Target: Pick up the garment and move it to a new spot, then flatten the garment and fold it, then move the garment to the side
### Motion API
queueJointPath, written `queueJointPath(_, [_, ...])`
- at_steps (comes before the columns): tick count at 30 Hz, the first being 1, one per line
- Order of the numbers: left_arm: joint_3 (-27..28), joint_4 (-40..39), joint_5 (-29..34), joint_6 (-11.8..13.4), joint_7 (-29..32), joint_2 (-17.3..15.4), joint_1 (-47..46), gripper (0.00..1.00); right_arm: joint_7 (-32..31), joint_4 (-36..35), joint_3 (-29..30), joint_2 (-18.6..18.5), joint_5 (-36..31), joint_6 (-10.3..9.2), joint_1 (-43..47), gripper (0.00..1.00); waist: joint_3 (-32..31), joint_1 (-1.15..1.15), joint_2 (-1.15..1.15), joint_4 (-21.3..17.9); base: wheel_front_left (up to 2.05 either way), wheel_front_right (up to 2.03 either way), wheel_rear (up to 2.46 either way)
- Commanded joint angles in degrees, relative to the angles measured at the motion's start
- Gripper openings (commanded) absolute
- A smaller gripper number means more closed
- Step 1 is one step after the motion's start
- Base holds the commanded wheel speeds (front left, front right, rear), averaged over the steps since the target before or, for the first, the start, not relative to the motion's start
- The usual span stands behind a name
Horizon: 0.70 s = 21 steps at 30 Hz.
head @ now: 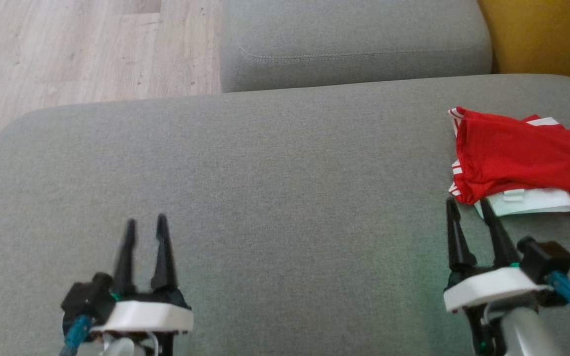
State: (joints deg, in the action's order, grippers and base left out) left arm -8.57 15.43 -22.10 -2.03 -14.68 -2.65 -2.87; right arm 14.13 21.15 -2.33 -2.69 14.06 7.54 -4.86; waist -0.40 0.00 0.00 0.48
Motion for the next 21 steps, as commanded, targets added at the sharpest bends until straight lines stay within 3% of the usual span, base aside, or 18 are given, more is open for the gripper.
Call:
queueJointPath(1, [0.0,0.5,-0.1,0.0,0.0,0.0,0.1,0.00,0.0,0.4,0.0,0.0,0.1,0.00,0.1,0.00,0.0,0.00,0.00,0.0,0.00,0.00,0.00])
queueJointPath(4, [-0.1,2.8,-0.4,0.0,0.1,0.0,1.5,0.00,-0.2,2.7,0.0,0.1,0.4,0.00,1.7,0.00,0.0,0.00,0.00,0.0,0.00,0.00,0.00])
queueJointPath(21, [1.9,2.3,-9.4,-0.7,2.8,0.0,0.8,0.00,-2.8,1.4,1.2,0.0,10.4,-0.01,1.3,0.00,0.1,0.00,0.00,-0.1,0.00,0.00,0.00])
